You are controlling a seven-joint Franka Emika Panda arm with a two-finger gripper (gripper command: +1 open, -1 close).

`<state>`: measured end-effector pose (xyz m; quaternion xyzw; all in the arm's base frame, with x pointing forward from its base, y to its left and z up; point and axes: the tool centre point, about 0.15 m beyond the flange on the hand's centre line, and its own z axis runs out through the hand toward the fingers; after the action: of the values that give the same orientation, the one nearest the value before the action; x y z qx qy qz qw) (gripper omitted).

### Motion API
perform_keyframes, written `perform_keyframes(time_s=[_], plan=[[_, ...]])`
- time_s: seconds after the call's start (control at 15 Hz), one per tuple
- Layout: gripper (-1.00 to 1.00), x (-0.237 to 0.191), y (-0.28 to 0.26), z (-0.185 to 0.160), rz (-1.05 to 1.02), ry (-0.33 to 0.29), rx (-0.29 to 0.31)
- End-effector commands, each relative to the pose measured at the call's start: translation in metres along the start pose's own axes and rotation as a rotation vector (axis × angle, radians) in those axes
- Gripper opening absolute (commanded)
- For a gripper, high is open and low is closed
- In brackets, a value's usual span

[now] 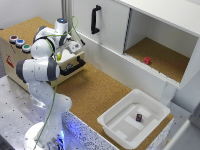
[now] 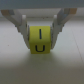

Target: Move to the drawer, then place the yellow object

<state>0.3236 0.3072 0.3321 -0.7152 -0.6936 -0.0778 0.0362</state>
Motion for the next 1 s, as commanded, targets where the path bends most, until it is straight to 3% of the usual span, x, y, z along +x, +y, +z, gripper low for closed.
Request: perform_keyframes(time_s=[0.0,0.07,0.27,0.93], plan=[[1.00,0.016,0.015,0.004,0.063,-0.116,0.015],[1.00,0.015,0.012,-0.005,0.079,-0.116,0.022],[1.00,0.014,0.006,-0.052,0.128,-0.034,0.050],[1.00,0.014,0.006,-0.052,0.128,-0.034,0.050]])
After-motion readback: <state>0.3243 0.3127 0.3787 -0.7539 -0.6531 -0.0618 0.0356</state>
